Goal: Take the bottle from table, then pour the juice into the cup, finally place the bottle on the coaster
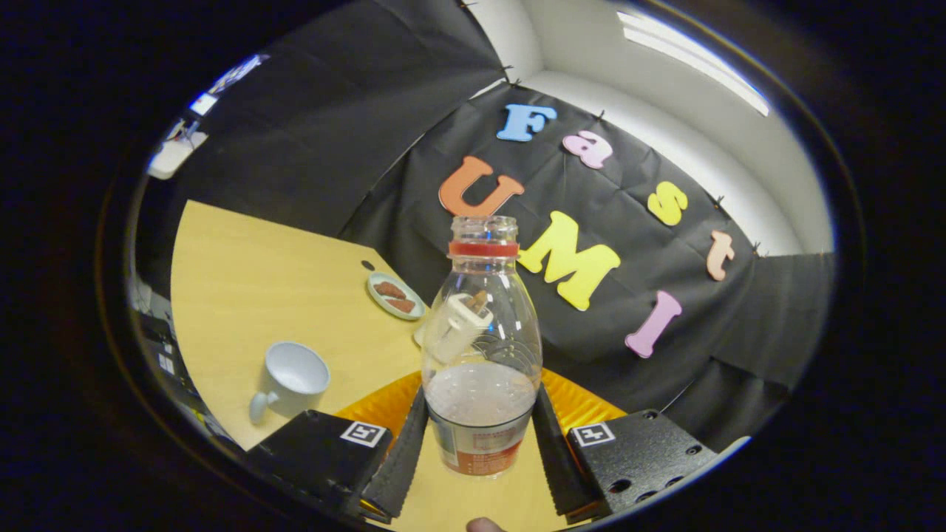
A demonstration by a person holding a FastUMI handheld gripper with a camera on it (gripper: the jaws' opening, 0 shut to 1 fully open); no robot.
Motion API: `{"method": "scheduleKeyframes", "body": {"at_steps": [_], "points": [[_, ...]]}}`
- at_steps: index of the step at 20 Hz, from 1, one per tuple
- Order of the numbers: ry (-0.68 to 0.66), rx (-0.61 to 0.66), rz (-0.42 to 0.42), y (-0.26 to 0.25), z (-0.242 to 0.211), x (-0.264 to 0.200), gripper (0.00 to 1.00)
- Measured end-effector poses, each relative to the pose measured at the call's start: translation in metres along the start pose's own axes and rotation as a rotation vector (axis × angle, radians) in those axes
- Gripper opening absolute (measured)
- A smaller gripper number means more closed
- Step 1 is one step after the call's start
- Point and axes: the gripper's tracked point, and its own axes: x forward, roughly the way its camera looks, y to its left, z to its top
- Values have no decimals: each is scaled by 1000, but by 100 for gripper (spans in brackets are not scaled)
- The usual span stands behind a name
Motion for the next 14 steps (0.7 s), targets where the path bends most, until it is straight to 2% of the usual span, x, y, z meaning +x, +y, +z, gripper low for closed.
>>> {"method": "scheduleKeyframes", "body": {"at_steps": [7,14], "points": [[-63,363,37,-15,36,28,76],[-67,545,37,-32,38,88,76]]}}
